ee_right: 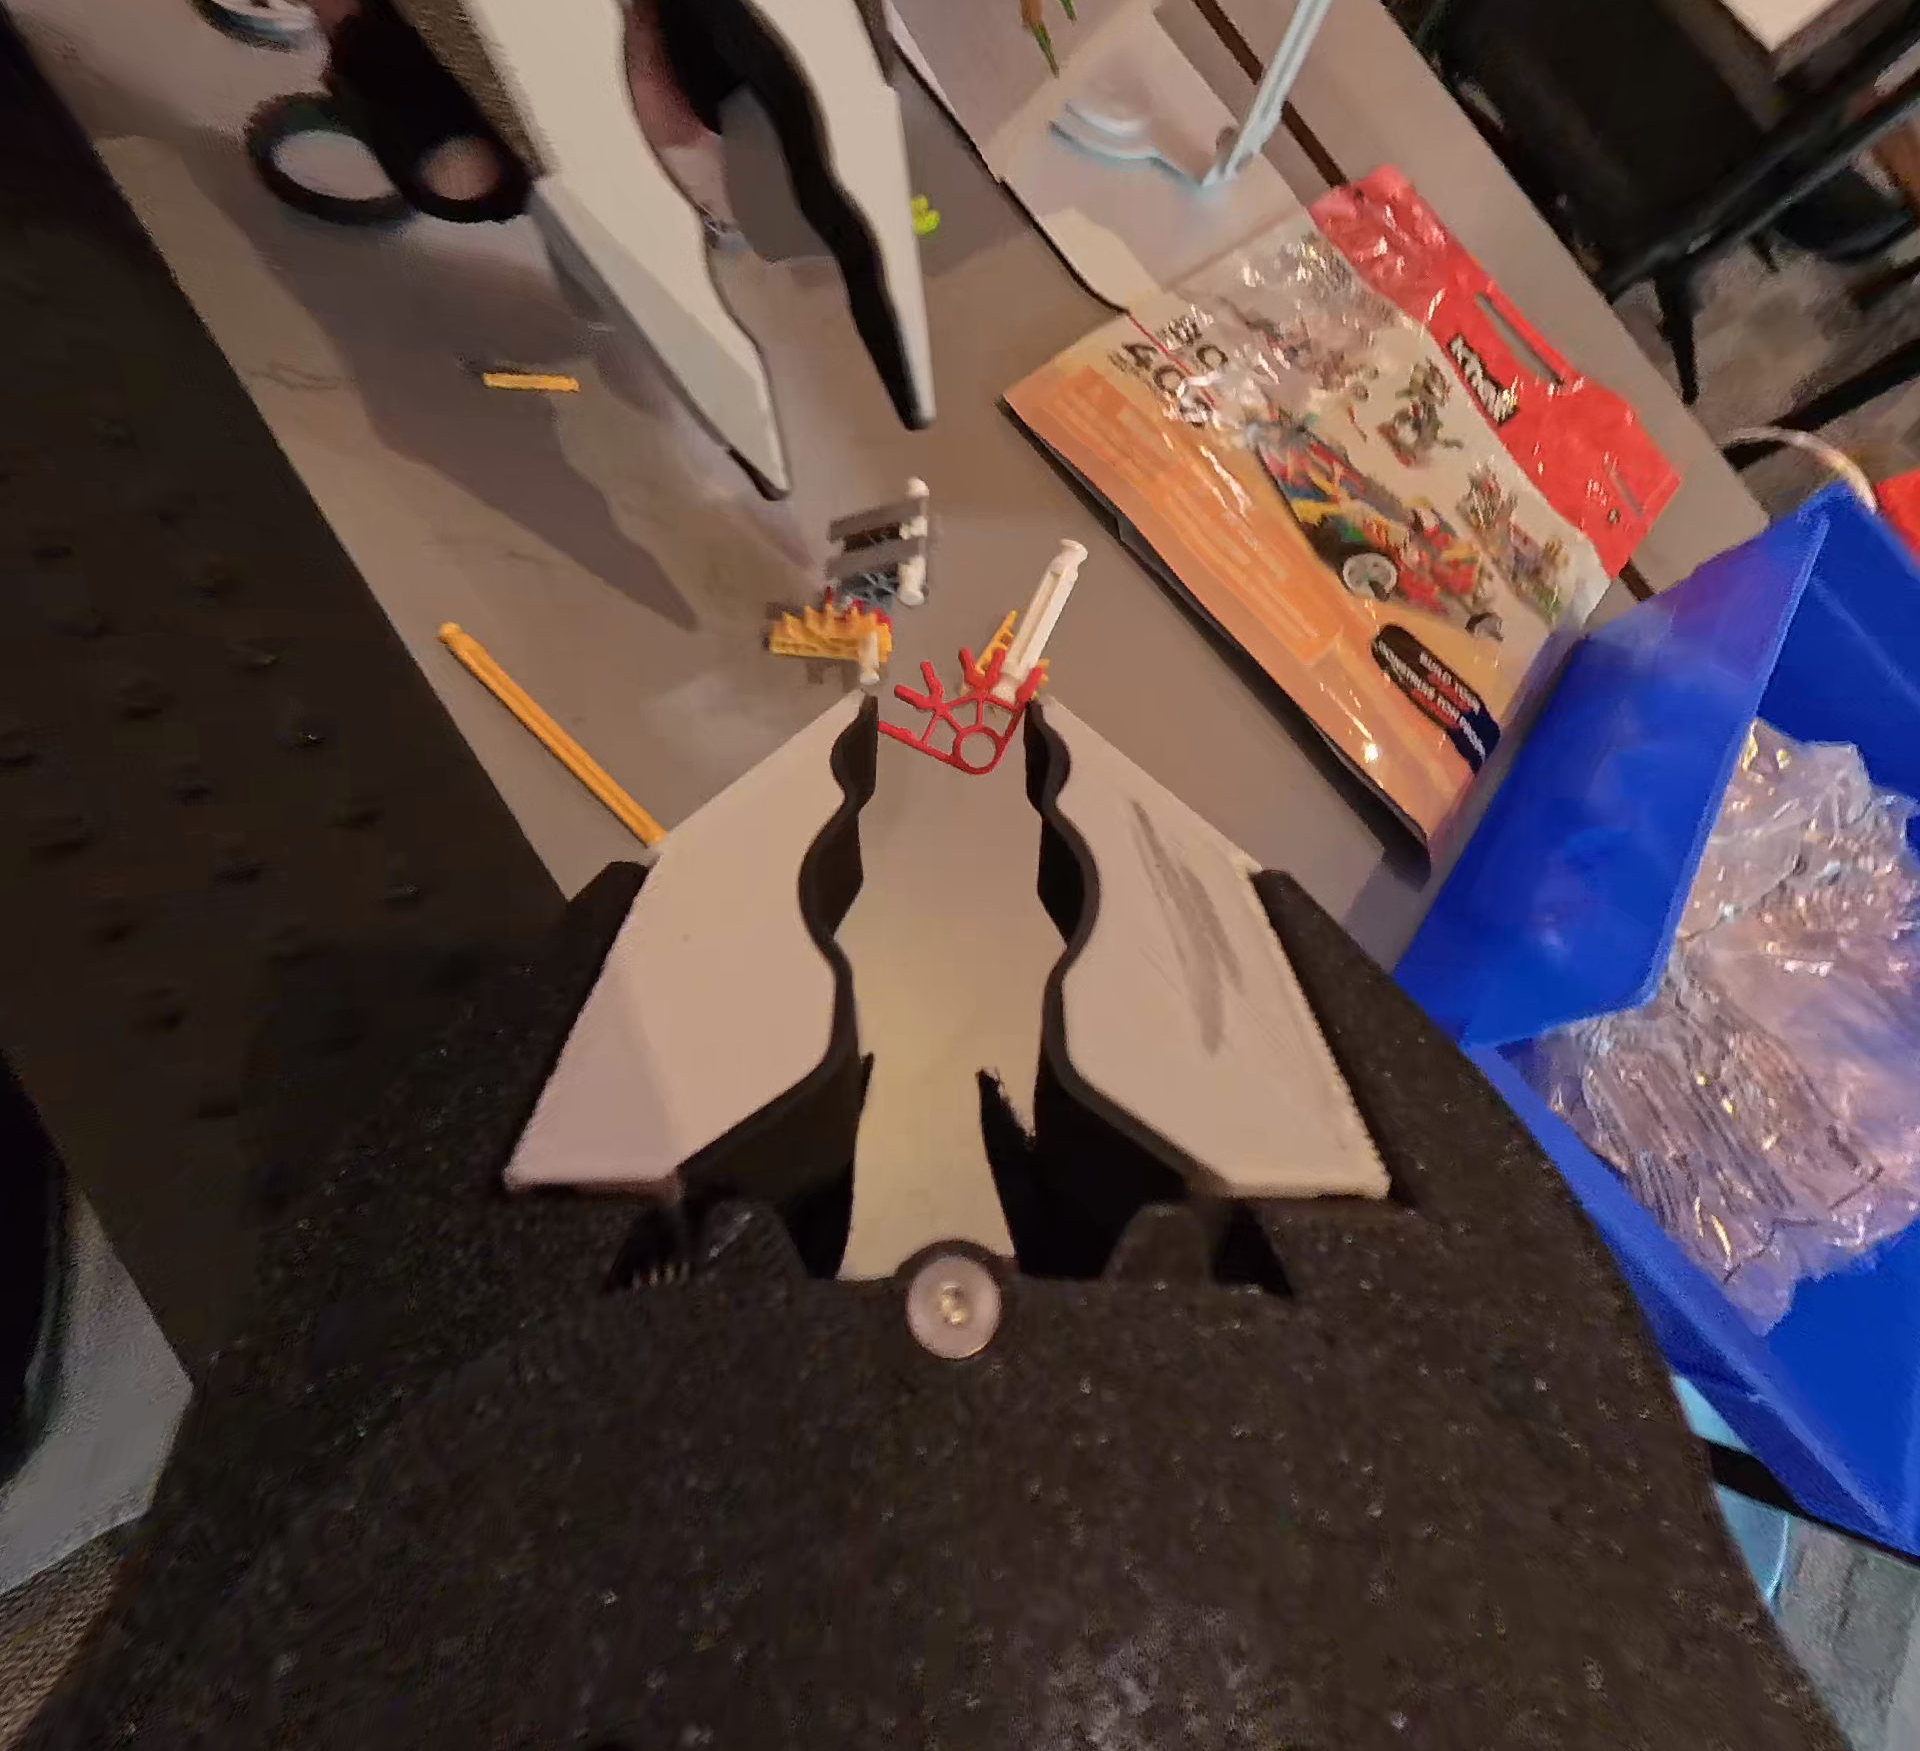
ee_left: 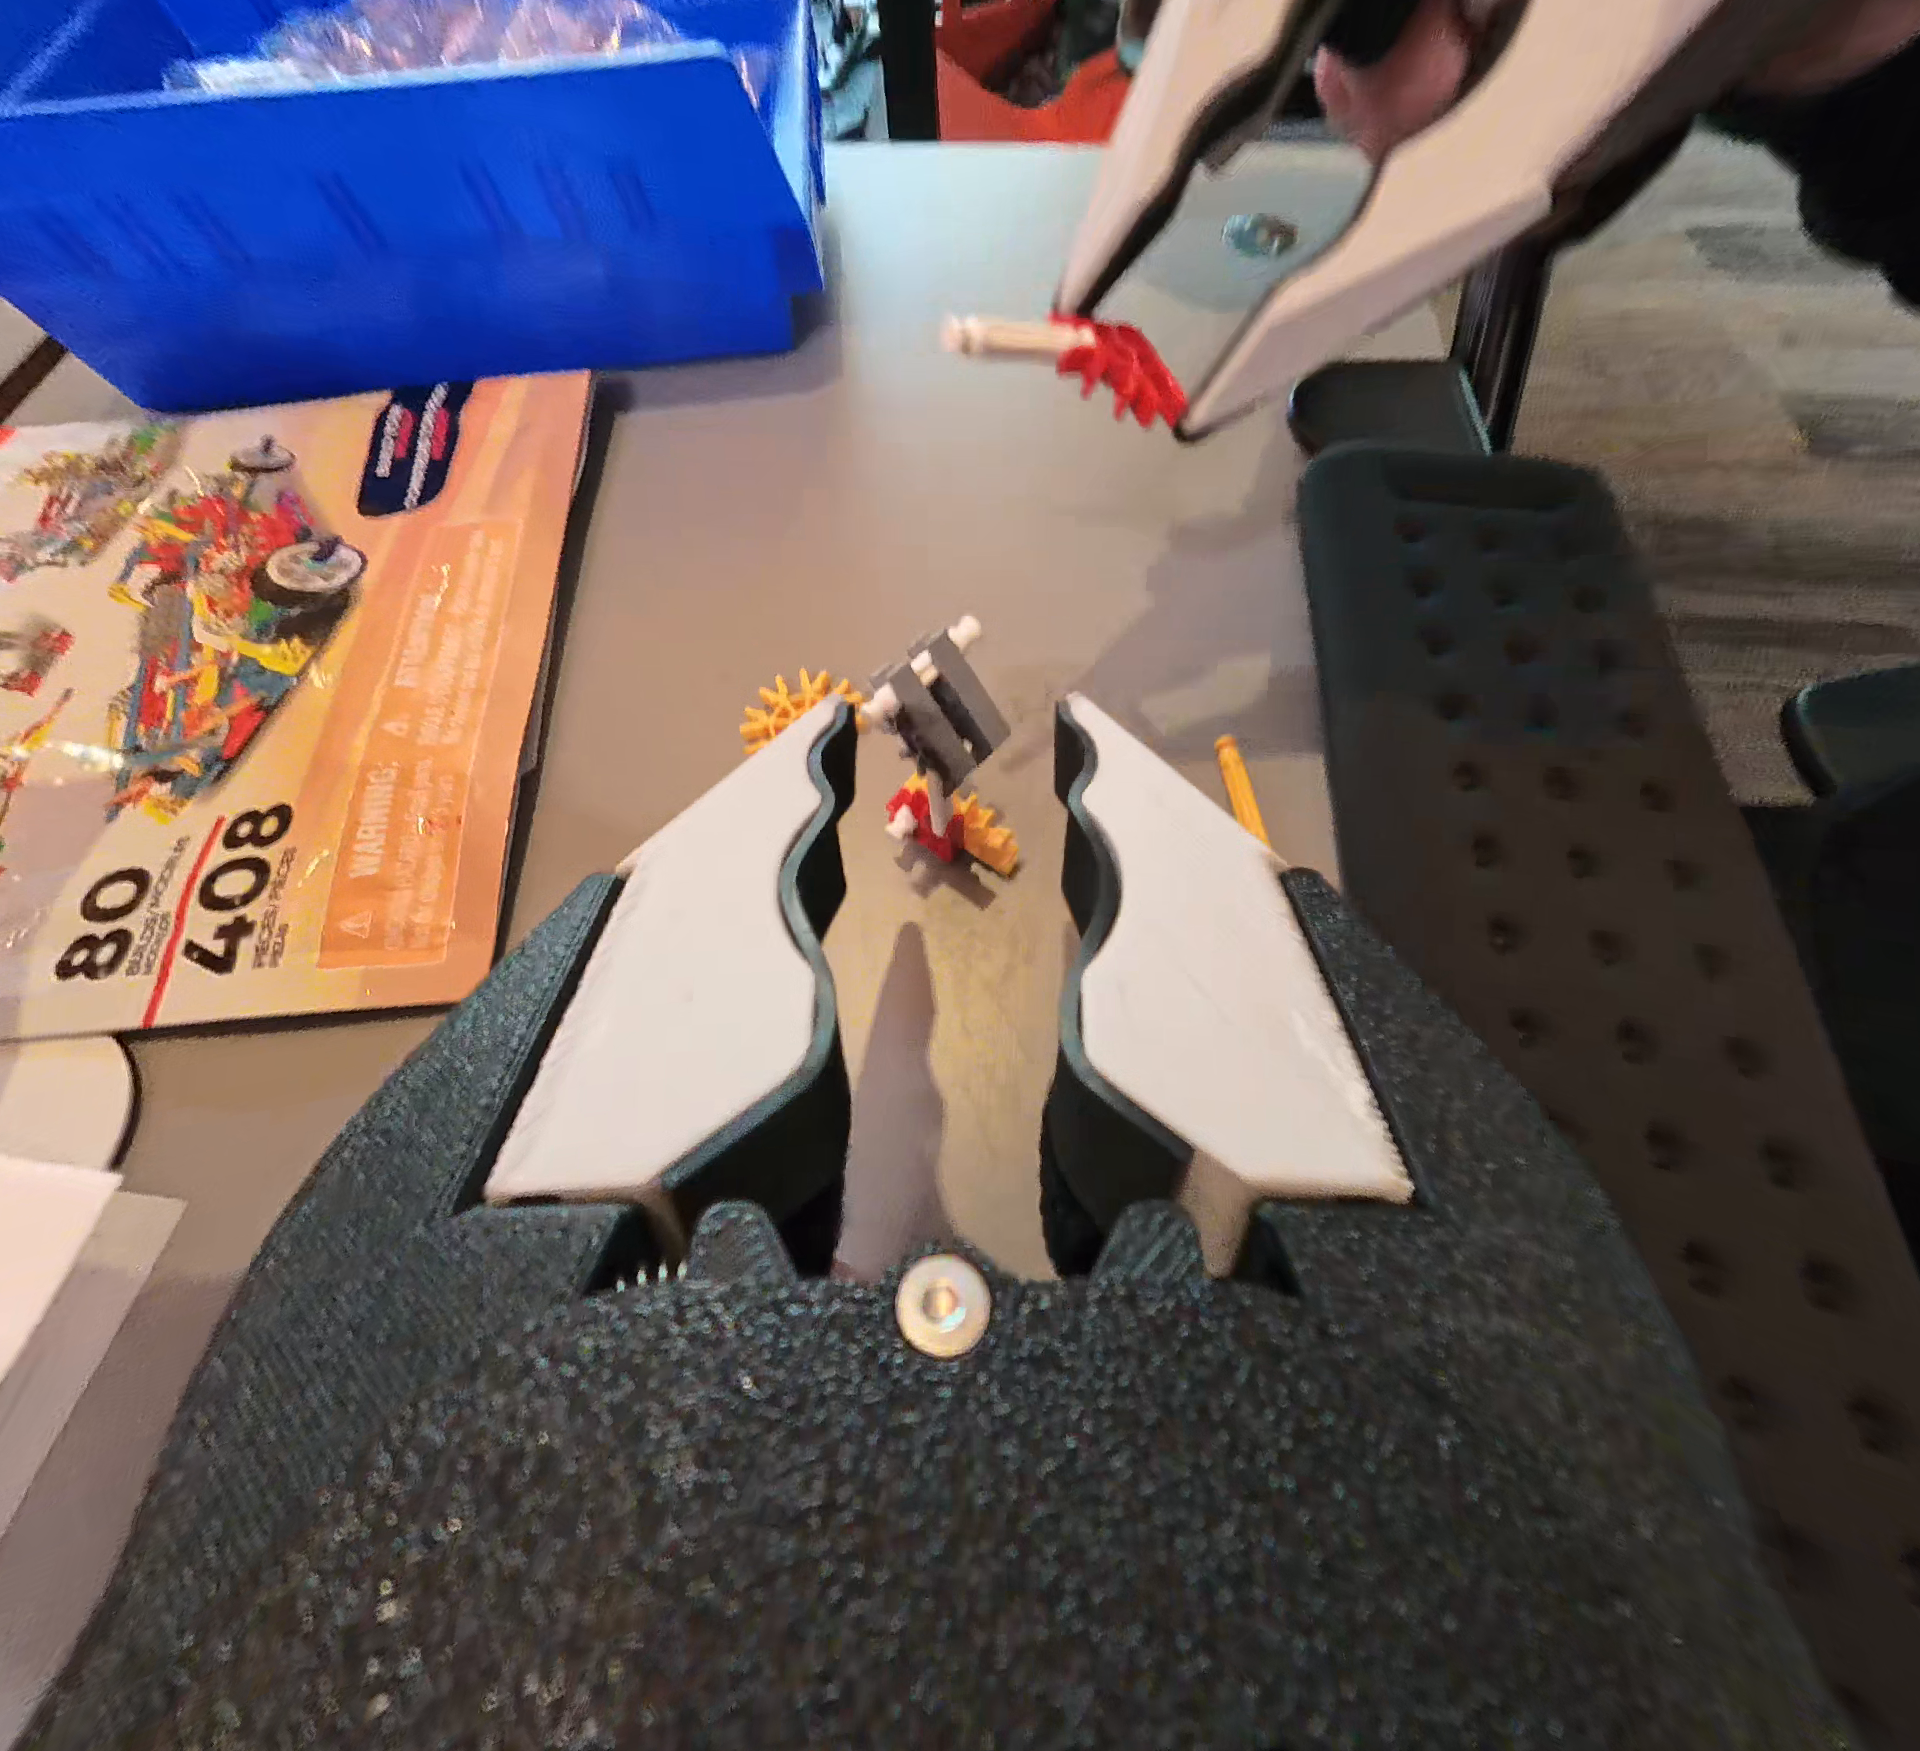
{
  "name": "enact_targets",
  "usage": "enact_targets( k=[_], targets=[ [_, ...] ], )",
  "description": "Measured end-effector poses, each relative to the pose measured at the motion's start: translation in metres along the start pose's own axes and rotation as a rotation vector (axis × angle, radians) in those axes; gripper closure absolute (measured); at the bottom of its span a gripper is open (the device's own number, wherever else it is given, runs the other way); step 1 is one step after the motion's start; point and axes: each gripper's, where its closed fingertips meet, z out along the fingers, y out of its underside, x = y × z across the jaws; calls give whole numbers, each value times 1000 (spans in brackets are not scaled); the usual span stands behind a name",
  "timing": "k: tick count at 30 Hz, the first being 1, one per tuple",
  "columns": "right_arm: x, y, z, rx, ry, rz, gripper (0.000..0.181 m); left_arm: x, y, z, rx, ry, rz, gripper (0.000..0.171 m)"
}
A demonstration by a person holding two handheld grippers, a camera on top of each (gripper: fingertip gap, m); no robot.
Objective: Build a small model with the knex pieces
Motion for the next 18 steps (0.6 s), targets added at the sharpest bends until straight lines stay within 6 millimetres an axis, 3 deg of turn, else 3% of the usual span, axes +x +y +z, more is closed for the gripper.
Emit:
enact_targets(
  k=[5,11,18],
  targets=[
    [-23,-17,0,40,30,-123,154,7,-25,-8,137,59,-72,137],
    [-40,-28,8,64,109,-279,154,21,-35,-12,210,167,-146,147],
    [-39,-32,10,60,187,-376,154,33,-46,-22,281,264,-178,166]
  ],
)
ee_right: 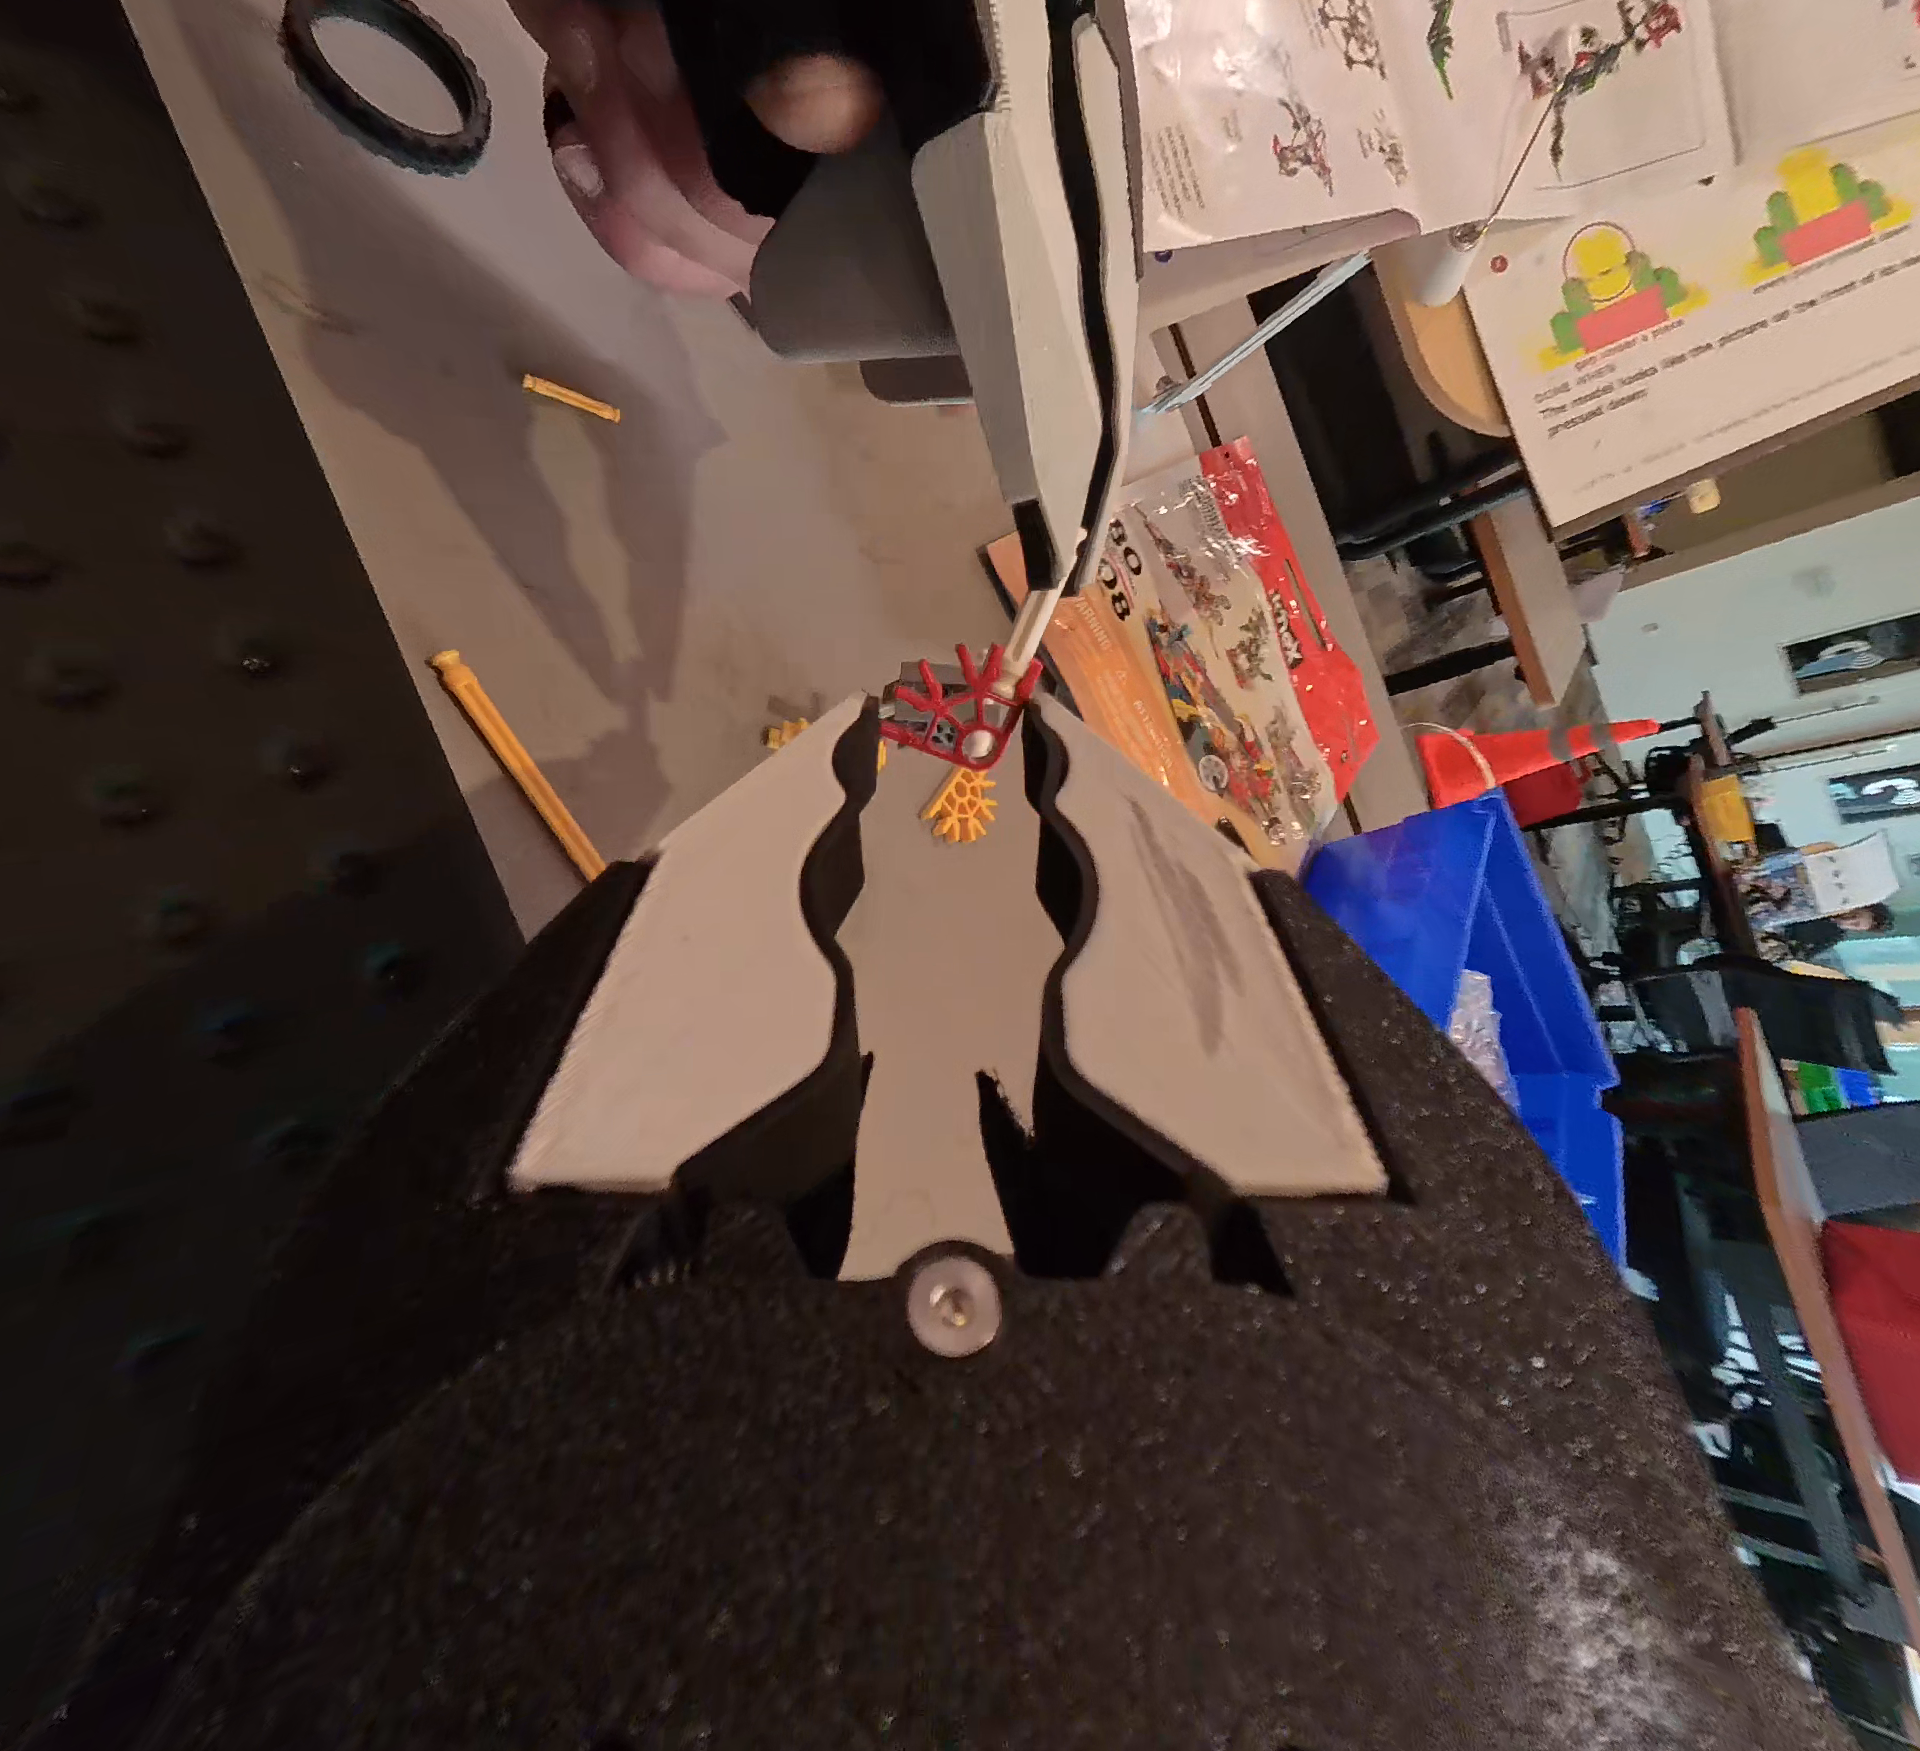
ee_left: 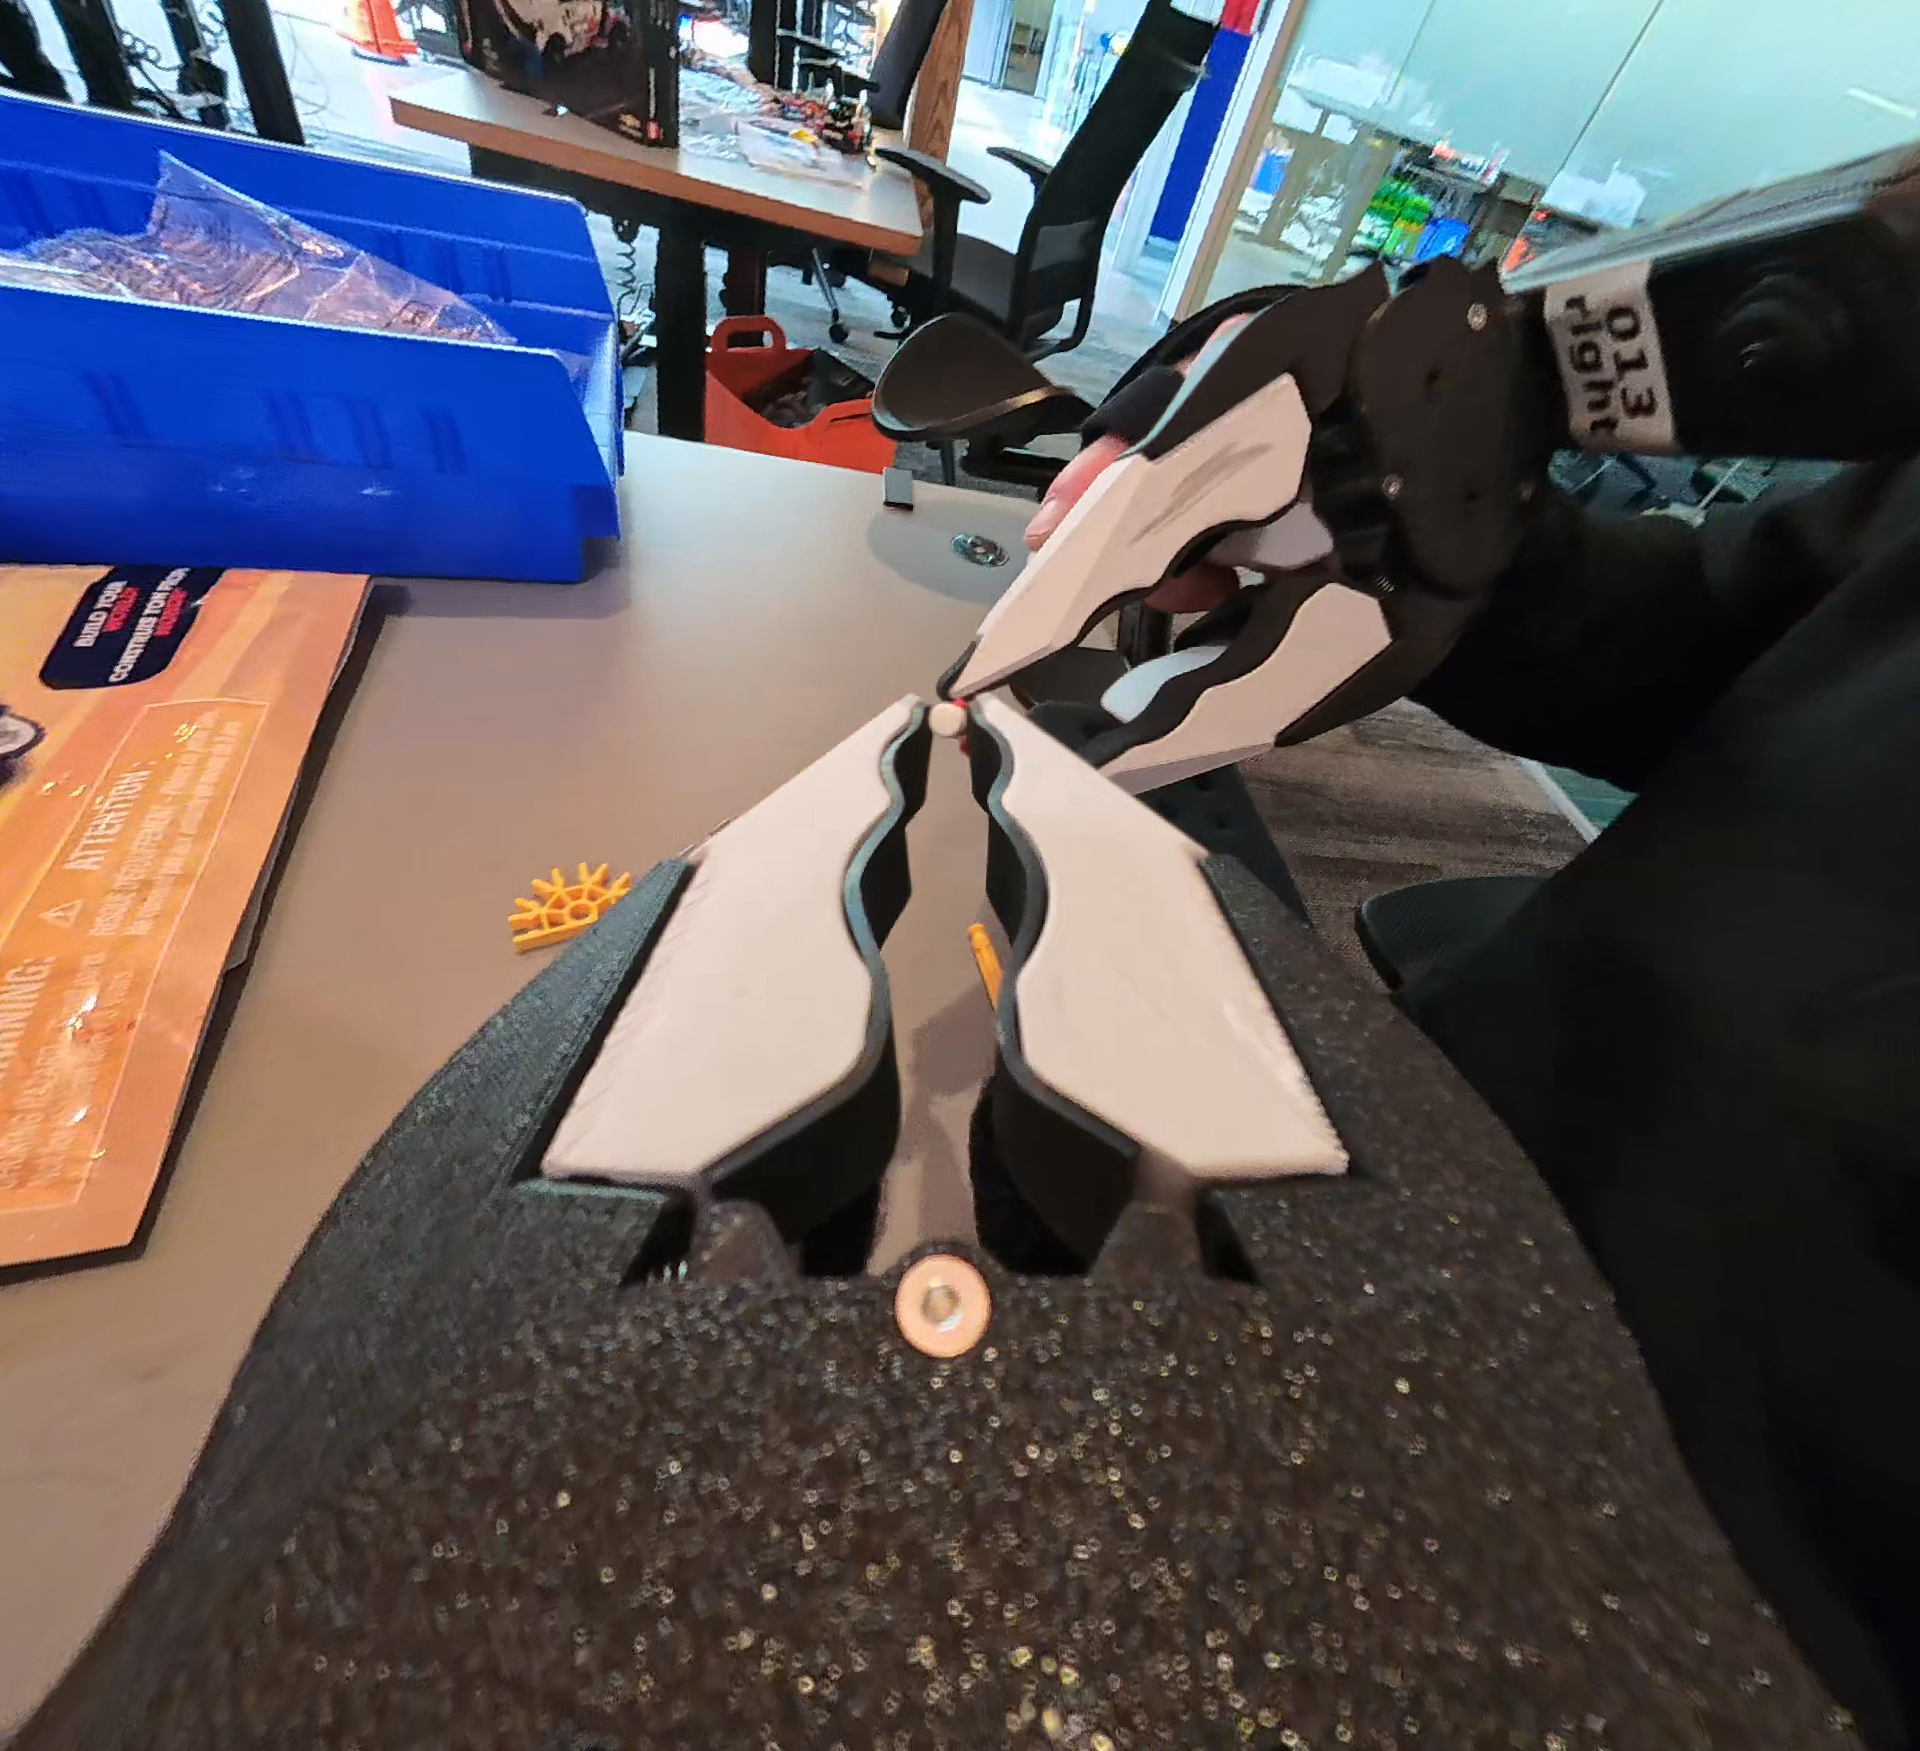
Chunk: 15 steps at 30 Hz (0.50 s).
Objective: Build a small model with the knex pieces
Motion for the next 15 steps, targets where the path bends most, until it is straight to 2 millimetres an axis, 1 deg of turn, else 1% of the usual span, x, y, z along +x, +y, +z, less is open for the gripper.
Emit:
enact_targets(
  k=[6,8,9,10,12,13,15],
  targets=[
    [-2,-4,-2,18,-5,6,153,6,-3,-1,-2,8,43,167],
    [-6,-6,-5,38,-42,42,147,4,-1,-1,-25,-20,82,167],
    [-8,-9,-7,63,-74,87,142,4,1,-1,-42,-23,102,167],
    [-9,-12,-11,100,-117,151,142,5,2,-1,-59,-26,129,167],
    [-6,-17,-20,181,-190,297,142,7,5,0,-84,-33,183,167],
    [-4,-16,-22,195,-223,359,142,11,7,0,-96,-15,212,167],
    [-2,-9,-19,181,-267,427,143,20,9,2,-113,16,275,167]
  ],
)
